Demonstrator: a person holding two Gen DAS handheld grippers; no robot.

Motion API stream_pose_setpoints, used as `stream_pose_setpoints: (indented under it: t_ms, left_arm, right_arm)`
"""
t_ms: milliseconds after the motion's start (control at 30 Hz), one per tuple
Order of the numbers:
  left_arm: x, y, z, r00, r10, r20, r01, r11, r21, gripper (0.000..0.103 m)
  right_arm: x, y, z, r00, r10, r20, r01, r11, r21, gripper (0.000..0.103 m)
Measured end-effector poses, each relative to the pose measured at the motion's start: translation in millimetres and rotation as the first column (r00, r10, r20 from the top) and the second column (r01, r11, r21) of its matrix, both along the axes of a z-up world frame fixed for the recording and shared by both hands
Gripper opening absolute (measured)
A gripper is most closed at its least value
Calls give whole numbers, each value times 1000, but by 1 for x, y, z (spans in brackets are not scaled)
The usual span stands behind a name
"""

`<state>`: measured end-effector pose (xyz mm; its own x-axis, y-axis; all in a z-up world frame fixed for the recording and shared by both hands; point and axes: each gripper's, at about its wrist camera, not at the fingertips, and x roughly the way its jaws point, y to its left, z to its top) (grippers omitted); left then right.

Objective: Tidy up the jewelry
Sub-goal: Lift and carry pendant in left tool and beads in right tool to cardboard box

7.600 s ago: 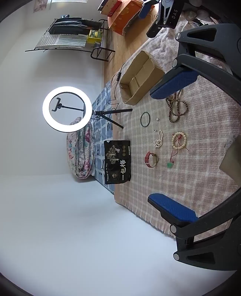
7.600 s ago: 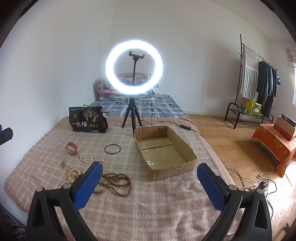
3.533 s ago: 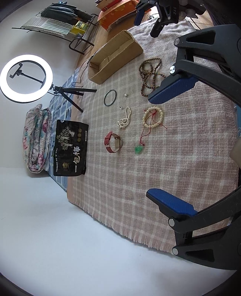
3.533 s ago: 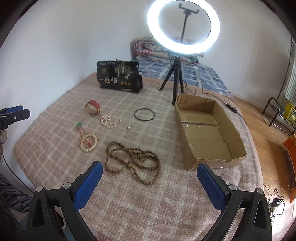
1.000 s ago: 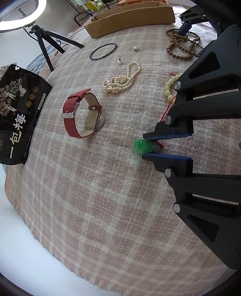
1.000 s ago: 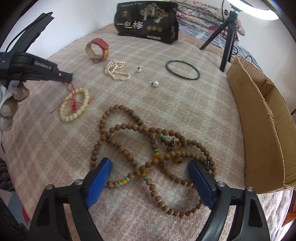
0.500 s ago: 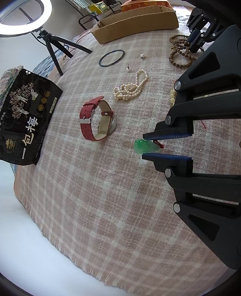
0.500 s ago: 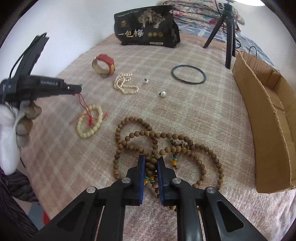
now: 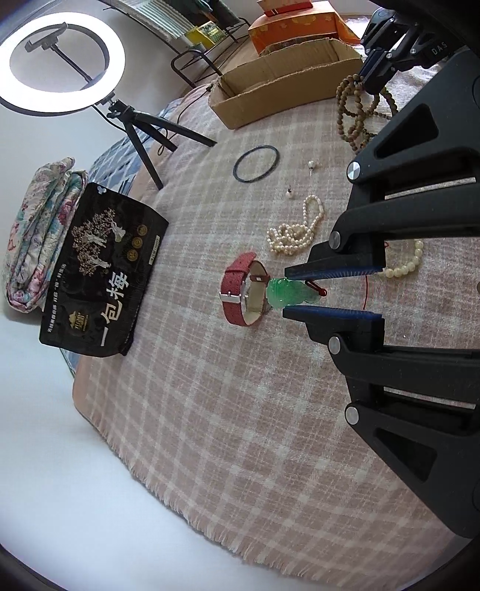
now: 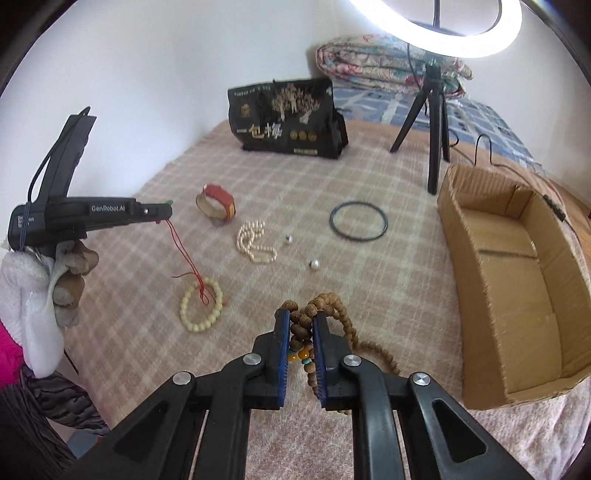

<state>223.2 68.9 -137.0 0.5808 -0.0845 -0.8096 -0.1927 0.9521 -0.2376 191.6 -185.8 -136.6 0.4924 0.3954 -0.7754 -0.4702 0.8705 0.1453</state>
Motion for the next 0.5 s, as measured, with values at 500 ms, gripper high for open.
stream_pose_setpoints:
  t_ms: [500]
  left_arm:
    - [-2,-34,36,993,-61,103,59,998,18,12]
  right_arm:
    - [-2,-28,63,989,-61,131,50,995,89,10]
